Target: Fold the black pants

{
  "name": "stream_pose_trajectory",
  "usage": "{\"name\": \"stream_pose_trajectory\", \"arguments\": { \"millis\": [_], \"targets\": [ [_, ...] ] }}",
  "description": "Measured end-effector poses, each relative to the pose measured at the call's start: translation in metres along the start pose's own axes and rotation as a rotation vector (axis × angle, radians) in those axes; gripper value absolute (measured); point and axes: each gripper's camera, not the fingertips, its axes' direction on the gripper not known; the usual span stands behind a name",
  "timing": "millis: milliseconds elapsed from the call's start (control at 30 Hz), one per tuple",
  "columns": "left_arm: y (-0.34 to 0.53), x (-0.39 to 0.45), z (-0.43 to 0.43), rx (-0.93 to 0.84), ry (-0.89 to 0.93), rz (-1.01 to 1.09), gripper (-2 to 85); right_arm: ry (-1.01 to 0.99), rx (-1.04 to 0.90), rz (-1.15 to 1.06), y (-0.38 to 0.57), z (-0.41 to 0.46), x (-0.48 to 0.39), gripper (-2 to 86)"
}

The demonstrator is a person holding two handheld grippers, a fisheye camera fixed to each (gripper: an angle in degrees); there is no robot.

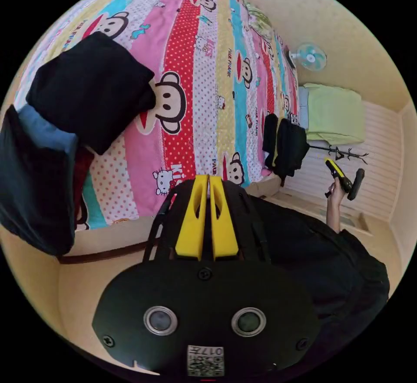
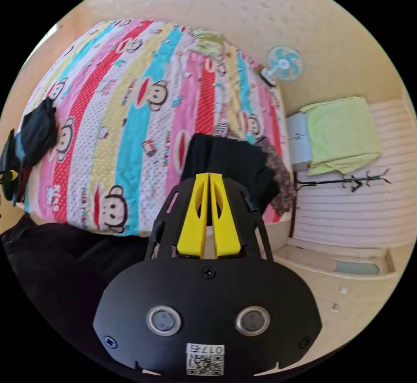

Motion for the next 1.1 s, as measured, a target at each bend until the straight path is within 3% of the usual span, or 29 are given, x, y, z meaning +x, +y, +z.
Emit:
{"name": "stream_pose_trajectory", "arguments": {
  "millis": [33,167,300,367,433,500,633,700,767,867,1100],
  "targets": [
    [-0.007,0.012,0.008,-0.016,-0.014,0.026,-1.0,0.074,0.139,0.049,0.014,-0.036,0.031,0.3],
    [-0.042,0.09,0.079,-0.092,0.034,0.139,-1.0,0.115,0.345,0.246,0.06,-0.111,0.129,0.2],
    [-0.058,0.163,0.153,-0.16,0.092,0.218,-1.0,-0.095,0.516,0.406,0.129,-0.132,0.236,0.2],
    [-0.062,0.193,0.181,-0.186,0.093,0.273,-1.0,-0.205,0.47,0.434,0.149,-0.102,0.275,0.2],
    [-0.066,0.221,0.206,-0.214,0.066,0.33,-1.0,-0.362,0.235,0.453,0.164,-0.035,0.315,0.2],
    [-0.07,0.253,0.234,-0.242,0.025,0.379,-1.0,-0.507,0.12,0.51,0.18,0.008,0.343,0.2],
    [-0.074,0.288,0.257,-0.201,0.029,0.393,-1.0,-0.886,0.309,0.828,0.242,0.064,0.437,0.4],
    [-0.073,0.306,0.269,-0.149,0.04,0.372,-1.0,-0.966,0.425,0.962,0.268,0.087,0.485,0.5],
    [-0.071,0.318,0.281,-0.119,0.052,0.357,-1.0,-1.004,0.456,1.042,0.28,0.115,0.531,0.9],
    [-0.067,0.331,0.309,-0.108,0.051,0.318,-1.0,-1.021,0.347,1.059,0.275,0.166,0.595,2.1],
    [-0.044,0.34,0.376,-0.138,0.034,0.154,-1.0,-0.925,-0.134,1.061,0.247,0.31,0.669,6.6]
  ]
}}
